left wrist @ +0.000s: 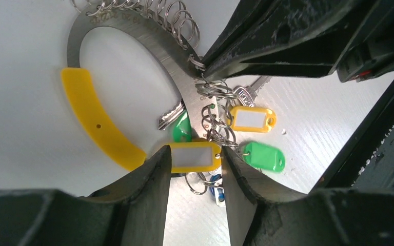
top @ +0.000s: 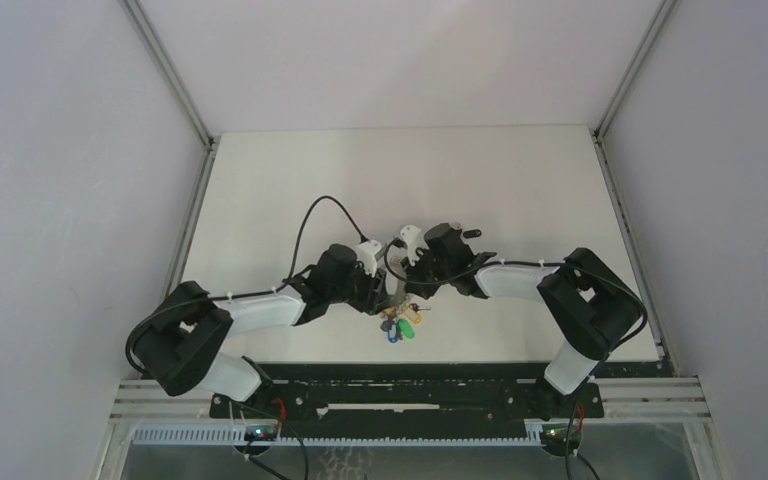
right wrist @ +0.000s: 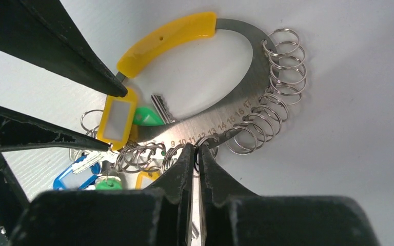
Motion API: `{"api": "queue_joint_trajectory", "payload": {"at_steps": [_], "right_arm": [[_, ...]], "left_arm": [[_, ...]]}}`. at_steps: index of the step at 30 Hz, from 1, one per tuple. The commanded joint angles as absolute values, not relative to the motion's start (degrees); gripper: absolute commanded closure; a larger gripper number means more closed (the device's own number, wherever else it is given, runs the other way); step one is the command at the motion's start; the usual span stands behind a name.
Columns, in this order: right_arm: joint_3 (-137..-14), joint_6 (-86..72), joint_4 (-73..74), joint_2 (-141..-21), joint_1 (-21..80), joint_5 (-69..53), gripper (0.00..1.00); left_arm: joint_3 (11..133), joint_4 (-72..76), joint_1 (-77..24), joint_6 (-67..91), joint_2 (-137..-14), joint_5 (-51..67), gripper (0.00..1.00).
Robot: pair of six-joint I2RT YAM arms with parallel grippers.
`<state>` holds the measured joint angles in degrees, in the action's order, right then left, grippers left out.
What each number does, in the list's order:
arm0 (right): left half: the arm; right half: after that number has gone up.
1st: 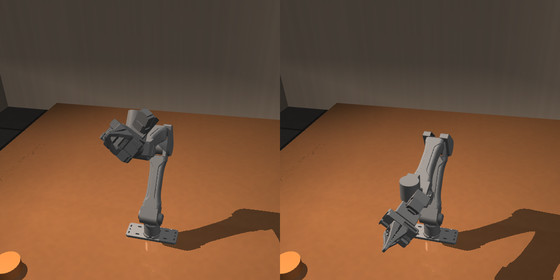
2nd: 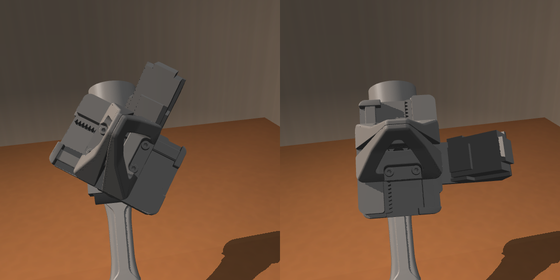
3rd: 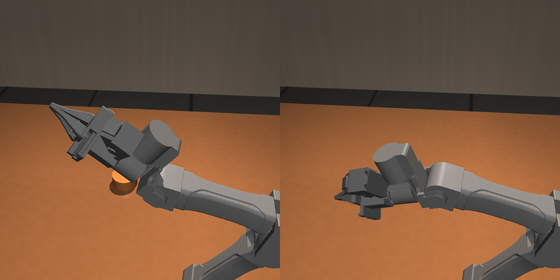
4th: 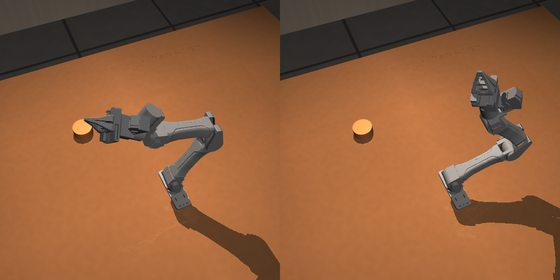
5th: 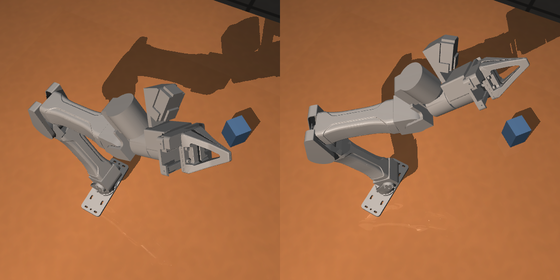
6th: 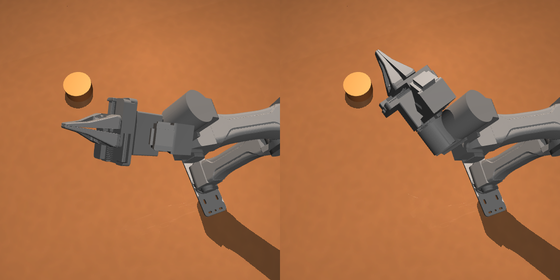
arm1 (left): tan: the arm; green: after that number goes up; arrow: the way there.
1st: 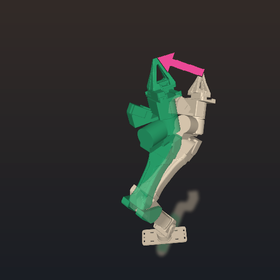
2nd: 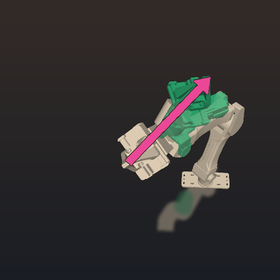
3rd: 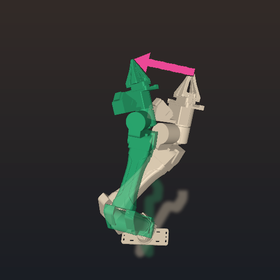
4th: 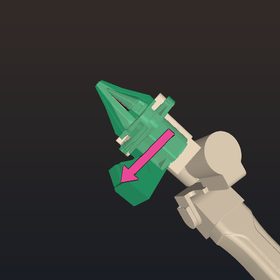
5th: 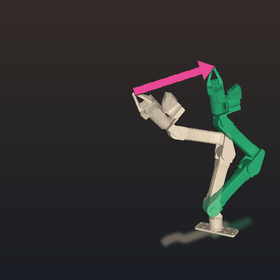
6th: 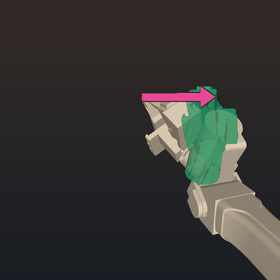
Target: Put the keys on the keyring
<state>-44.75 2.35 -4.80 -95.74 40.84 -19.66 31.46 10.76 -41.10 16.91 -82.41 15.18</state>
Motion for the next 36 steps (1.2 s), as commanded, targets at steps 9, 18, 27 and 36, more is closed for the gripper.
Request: {"api": "queue_joint_trajectory", "payload": {"at_steps": [9,18,27,36], "right_arm": [[-49.21,-3.48,2.32,-87.25,40.4,-22.29,1.0],[-51.21,-7.29,4.69,-86.26,41.21,-24.07,1.0],[-51.6,-9.02,3.75,-84.85,41.48,-26.09,1.0],[-51.64,-8.97,3.22,-84.27,41.48,-27.02,1.0]], "left_arm": [[26.93,21.51,-40.69,17.46,-74.71,17.08,0.5],[24.98,26.62,-40.76,18.46,-74.04,16.93,0.48],[24.73,27.82,-40.63,20.0,-75.6,17.88,0.45],[24.64,32.87,-38.21,23.26,-80.49,23.87,0.44]]}}
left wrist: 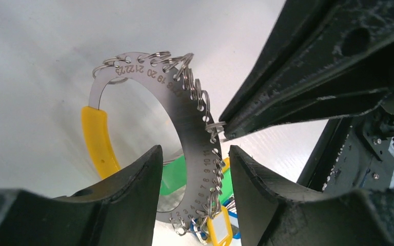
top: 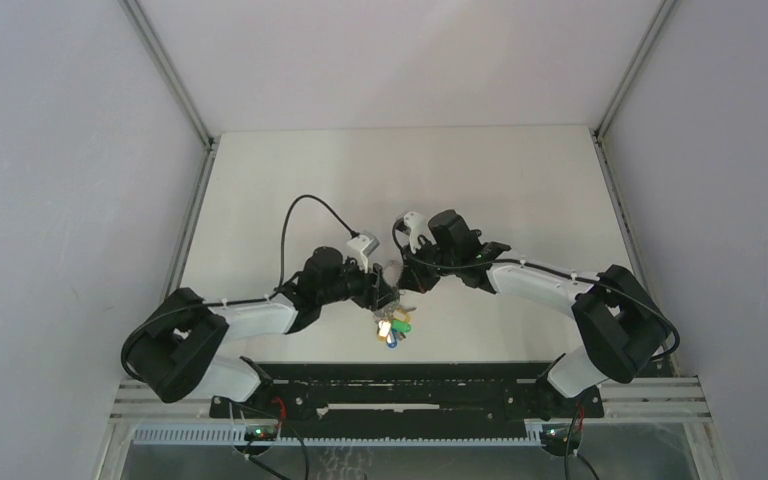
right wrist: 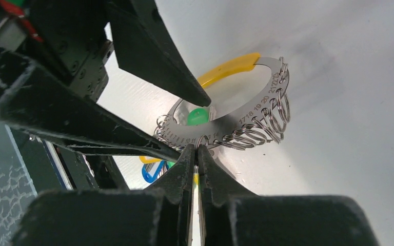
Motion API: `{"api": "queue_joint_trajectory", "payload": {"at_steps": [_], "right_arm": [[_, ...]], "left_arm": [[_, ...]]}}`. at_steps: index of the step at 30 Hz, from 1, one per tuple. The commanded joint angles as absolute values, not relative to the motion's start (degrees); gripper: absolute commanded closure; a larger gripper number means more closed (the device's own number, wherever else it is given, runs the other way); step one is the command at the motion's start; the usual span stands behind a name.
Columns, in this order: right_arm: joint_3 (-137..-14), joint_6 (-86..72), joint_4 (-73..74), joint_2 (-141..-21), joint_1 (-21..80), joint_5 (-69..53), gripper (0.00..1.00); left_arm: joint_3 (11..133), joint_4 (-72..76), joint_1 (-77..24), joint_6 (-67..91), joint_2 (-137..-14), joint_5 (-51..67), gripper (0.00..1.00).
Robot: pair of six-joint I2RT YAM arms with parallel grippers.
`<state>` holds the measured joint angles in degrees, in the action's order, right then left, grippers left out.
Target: Put the keys on the keyring
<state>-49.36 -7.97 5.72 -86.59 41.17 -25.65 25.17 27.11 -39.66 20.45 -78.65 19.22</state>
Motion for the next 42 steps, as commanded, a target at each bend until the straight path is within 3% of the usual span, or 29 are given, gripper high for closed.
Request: {"api": "queue_joint_trajectory", "payload": {"at_steps": [1,17,25,37,42], "right_arm": [[-51.62,-8.97,3.09,-84.29,41.48,-27.06,1.0],[-51.99,-8.85,2.22,-83.96,40.96,-29.22,1.0],[-53.12,-9.05,2.28,-84.44,40.78,-30.03,1.0],[-54.13,-9.05,2.22,-85.18,41.04,-28.66,1.0],[-54.14,-8.67,2.87,-83.88,41.18,-27.01,0.89]], "left_arm": [[24.43,34.17,-37.7,24.18,-80.97,24.99,0.44],[21.04,54.62,-32.45,36.53,-89.34,35.76,0.51],[21.18,57.19,-32.35,38.14,-91.0,36.55,0.55],[21.03,64.37,-32.25,44.4,-94.12,37.93,0.74],[19.81,66.63,-31.29,47.33,-94.04,36.87,0.83]]}}
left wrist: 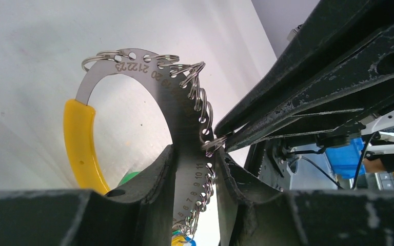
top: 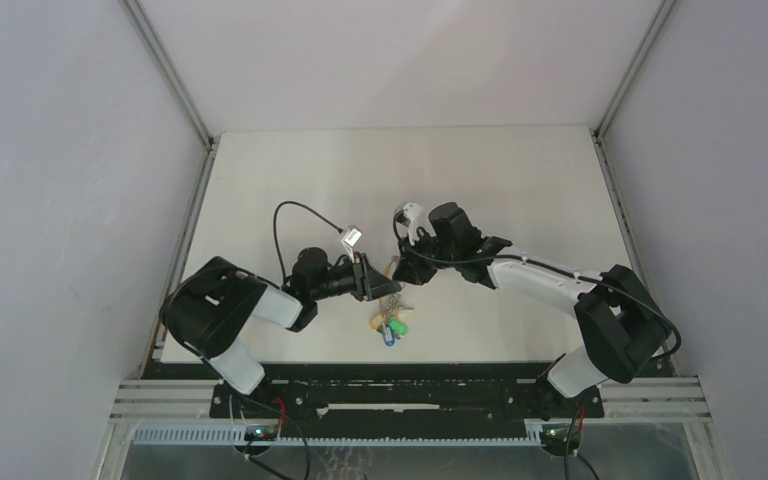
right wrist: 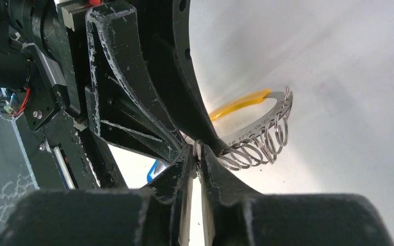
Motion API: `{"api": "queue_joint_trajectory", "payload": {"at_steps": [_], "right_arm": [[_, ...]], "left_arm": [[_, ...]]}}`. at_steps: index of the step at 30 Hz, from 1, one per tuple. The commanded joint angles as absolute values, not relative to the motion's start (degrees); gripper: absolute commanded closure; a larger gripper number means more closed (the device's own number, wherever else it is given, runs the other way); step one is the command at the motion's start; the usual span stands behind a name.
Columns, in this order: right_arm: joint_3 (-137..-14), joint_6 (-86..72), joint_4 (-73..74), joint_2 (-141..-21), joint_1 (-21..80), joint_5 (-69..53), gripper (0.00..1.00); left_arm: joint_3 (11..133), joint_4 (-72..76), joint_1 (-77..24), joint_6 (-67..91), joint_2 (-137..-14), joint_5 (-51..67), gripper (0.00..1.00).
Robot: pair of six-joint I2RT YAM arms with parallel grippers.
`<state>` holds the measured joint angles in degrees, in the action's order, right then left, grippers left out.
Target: Put the keys on the keyring
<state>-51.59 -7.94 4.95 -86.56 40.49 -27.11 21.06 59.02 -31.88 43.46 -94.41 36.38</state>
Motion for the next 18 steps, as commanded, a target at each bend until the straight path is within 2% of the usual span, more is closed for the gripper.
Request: {"api": "queue_joint_trajectory", "payload": {"at_steps": [1,7,10,18], "right_arm": [[-54.14,-8.51,3.24,-83.21,41.22,-26.41,0.87],[-52.83,-6.42,4.36,-78.91,41.72,-22.53,0.71],[-50.52,-4.57,3.37,-76.62,42.49,-19.79,0.68],[-41.9,-0.44,-3.79,-74.98,44.57,-14.15,0.62]], "left_arm": [[19.68,67.17,-30.98,48.2,-94.11,36.71,0.84],[18.58,73.28,-29.61,54.12,-96.54,36.29,0.88],[17.56,79.79,-28.67,58.36,-98.69,35.99,0.89],[16.68,79.83,-28.13,60.32,-98.38,34.44,0.91]]}}
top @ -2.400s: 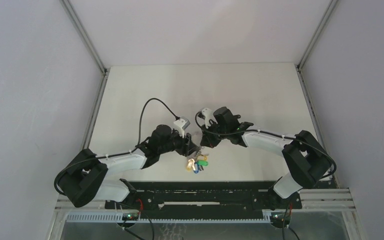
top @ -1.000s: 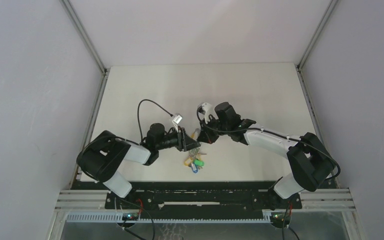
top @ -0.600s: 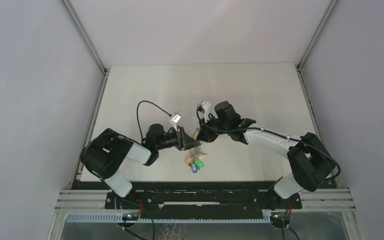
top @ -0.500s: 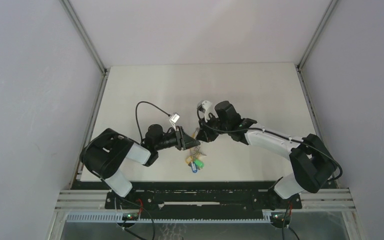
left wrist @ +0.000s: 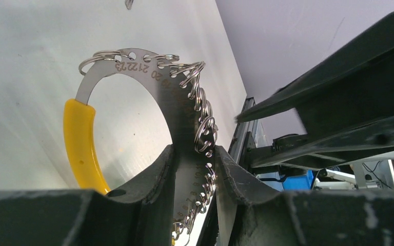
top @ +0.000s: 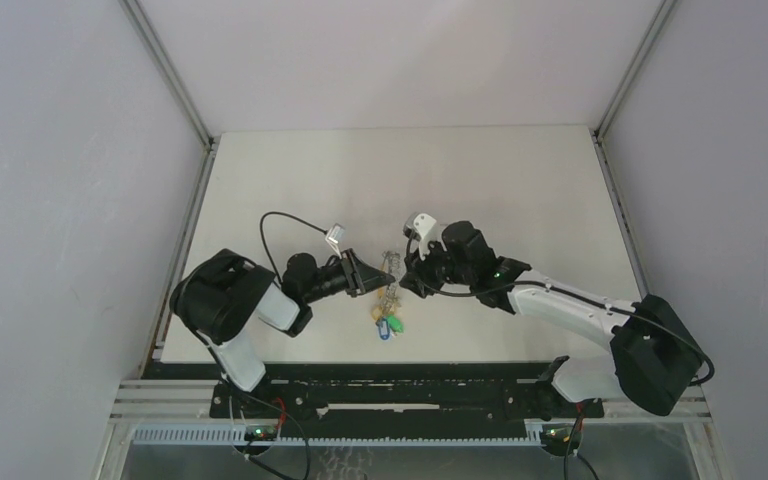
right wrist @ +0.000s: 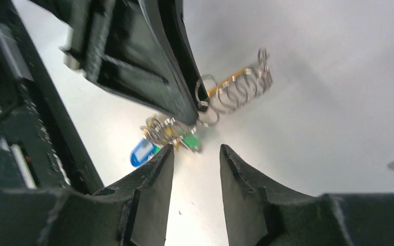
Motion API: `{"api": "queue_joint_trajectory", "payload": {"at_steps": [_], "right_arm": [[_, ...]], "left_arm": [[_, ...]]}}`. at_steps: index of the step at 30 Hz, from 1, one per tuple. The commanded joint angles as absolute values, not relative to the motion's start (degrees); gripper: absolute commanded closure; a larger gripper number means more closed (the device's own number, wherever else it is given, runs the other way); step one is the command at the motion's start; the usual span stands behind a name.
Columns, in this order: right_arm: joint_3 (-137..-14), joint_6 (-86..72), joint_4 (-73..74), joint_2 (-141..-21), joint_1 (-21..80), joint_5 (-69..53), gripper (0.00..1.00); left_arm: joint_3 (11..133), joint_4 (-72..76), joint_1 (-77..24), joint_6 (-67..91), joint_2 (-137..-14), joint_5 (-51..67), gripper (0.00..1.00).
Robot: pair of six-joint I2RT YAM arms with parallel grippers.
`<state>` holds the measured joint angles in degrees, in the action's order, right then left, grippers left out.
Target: Put the keys on the keyring
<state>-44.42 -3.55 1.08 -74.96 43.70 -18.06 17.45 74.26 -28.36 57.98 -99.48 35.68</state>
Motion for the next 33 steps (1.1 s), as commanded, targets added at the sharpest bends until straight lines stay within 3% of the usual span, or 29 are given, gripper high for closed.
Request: {"api": "queue_joint_trajectory", "payload": {"at_steps": [1,9,26,33], "right_arm": [[-41.54,-0.11,-4.33,-75.57,45.02,-13.91,0.61],[-39.4,2.57,-11.95,-79.37,49.73,-8.88,0.55],[-38.78,2.59,-19.72,-84.19,51.24,-4.69,0.55],[-36.54,0.15,-25.04,-81.83,51.24,4.73,0.55]], "left_arm": [[16.7,79.72,-28.13,60.54,-98.28,34.33,0.91],[16.36,79.79,-26.53,63.13,-98.76,33.25,0.91],[16.08,79.76,-26.3,65.04,-98.96,33.56,0.91],[15.64,79.72,-26.28,65.24,-98.9,33.68,0.92]]}}
